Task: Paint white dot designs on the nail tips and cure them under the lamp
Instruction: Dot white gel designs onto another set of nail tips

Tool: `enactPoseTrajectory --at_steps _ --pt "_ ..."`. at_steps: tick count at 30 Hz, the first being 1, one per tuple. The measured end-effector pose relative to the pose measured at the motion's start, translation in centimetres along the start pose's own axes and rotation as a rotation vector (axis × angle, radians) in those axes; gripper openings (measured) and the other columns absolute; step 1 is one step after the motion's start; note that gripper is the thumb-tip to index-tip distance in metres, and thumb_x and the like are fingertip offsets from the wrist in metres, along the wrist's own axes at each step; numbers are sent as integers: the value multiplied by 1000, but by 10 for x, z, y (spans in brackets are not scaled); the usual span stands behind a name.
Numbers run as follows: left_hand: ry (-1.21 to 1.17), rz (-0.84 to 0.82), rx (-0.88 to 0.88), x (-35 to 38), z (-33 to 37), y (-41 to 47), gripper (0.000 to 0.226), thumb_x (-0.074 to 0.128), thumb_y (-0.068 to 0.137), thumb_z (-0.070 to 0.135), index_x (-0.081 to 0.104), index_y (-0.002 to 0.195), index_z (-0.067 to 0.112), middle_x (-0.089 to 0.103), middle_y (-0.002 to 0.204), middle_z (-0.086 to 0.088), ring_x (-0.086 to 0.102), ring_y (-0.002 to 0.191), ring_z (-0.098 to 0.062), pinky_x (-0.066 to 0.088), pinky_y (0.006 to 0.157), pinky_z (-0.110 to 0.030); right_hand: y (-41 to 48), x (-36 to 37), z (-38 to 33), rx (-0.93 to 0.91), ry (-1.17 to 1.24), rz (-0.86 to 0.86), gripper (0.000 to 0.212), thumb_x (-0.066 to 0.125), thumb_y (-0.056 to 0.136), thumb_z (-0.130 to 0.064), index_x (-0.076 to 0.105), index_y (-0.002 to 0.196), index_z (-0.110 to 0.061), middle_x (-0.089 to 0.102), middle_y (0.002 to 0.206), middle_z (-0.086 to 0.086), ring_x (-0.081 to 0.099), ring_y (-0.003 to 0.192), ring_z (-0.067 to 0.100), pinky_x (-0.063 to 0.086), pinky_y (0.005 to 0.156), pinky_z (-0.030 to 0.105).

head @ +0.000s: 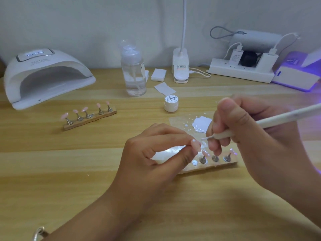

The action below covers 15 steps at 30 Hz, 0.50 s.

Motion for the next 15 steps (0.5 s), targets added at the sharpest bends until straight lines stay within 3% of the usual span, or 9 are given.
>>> enactPoseTrajectory --at_steps 6,15 --pt "-13 -11 8 0 1 0 7 74 83 21 80 85 18 72 85 13 69 86 -13 46 79 -16 -2 3 4 28 0 -34 31 57 93 -30 63 64 -20 57 55 -4 60 50 19 48 50 23" --pt "-3 -18 19 0 2 0 7 75 82 19 80 86 16 72 85 11 68 87 -14 46 79 -17 -2 5 3 34 -30 -58 31 58 93 -30 63 65 -18 59 56 -9 60 50 21 48 51 24"
Point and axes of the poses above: each hand's wrist, its own y-axis towards the middle knuckle, its own x-axis out of the palm, z = x × y, the point moved 6 cm from there along y, towards the middle knuckle
